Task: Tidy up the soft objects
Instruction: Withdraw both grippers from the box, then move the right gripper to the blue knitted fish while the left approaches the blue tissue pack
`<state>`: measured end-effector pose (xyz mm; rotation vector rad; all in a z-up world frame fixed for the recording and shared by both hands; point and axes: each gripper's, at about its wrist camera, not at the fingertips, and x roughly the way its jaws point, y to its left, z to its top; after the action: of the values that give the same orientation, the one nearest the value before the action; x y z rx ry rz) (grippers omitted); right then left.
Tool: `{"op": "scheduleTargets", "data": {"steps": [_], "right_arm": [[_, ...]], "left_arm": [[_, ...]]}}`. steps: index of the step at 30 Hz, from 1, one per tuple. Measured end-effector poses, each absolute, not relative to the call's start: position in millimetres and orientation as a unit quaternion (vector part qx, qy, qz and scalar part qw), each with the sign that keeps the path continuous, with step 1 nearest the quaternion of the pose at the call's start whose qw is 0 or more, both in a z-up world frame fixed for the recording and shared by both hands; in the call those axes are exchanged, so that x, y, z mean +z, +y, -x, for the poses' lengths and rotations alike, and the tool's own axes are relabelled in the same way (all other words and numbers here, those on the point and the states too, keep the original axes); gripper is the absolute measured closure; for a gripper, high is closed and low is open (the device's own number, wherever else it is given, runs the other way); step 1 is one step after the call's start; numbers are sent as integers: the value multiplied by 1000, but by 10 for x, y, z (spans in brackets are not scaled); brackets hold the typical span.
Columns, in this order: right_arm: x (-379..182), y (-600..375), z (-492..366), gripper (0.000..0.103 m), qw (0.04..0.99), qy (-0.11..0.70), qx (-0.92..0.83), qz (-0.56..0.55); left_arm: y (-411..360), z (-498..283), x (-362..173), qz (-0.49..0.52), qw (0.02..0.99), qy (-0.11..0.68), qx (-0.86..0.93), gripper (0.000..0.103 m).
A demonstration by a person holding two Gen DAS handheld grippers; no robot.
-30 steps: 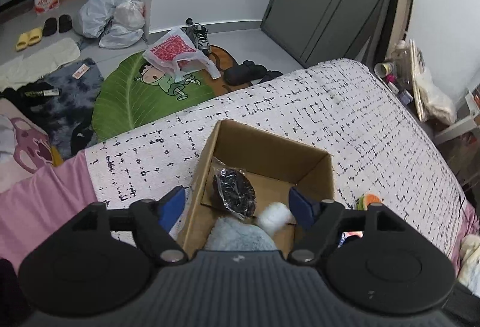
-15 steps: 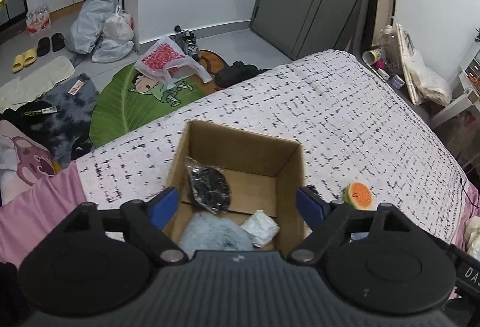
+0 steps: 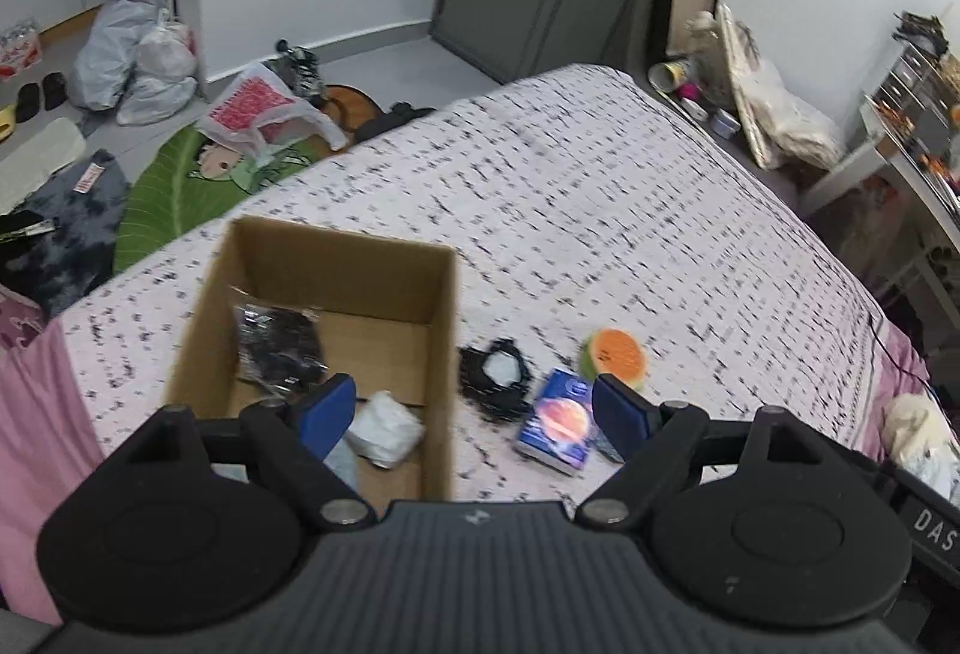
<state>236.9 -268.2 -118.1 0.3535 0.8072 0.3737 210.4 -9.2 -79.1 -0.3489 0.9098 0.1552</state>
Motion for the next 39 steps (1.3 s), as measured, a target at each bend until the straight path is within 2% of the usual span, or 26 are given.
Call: {"op": "scheduleTargets", "data": {"steps": [10, 21, 31, 39], "right_arm": [[-1334, -2898, -2454, 11, 883, 396, 156, -199], [-1608, -2998, -2602, 40, 870, 420, 143, -217], [-1785, -2975, -2702, 43, 862, 439, 134, -215], [-1949, -2986, -2789, 48, 858, 454, 109, -214]], "left_arm": [[-369, -2277, -919, 183, 871, 451, 65, 18], [-608, -2495, -1284, 193, 856, 475, 62, 19], [-729, -2678, -1653, 191, 849, 488, 57, 20], [-815, -2693, -1696, 160, 875, 453, 50, 20]]}}
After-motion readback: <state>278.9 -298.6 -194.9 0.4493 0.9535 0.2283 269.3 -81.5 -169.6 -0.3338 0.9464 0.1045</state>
